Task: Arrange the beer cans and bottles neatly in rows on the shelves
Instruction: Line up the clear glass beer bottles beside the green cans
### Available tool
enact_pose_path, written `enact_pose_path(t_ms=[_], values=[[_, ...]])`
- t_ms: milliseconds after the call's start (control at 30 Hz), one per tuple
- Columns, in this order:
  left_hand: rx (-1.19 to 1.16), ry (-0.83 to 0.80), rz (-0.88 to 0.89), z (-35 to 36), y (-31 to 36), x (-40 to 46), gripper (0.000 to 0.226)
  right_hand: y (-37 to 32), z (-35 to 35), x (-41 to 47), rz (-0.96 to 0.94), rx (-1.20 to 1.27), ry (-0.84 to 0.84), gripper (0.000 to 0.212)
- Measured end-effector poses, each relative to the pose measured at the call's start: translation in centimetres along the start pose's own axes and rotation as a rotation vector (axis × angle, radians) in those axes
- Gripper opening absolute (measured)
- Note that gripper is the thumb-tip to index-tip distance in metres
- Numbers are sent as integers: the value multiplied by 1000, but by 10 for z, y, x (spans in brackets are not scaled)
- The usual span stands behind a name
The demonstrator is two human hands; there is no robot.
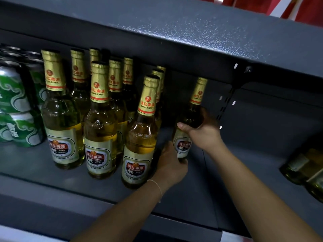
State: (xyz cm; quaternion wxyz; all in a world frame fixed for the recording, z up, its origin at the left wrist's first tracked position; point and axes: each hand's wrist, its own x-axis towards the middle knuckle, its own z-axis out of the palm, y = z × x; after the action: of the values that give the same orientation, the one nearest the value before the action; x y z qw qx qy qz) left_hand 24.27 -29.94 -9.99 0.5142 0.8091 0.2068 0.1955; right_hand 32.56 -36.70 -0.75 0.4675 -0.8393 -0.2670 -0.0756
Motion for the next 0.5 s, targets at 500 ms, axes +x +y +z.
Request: enact_pose_path(t_ms=[500], values=[[4,-94,-53,-5,-7,0,75,1,11,17,61,-39,29,78]])
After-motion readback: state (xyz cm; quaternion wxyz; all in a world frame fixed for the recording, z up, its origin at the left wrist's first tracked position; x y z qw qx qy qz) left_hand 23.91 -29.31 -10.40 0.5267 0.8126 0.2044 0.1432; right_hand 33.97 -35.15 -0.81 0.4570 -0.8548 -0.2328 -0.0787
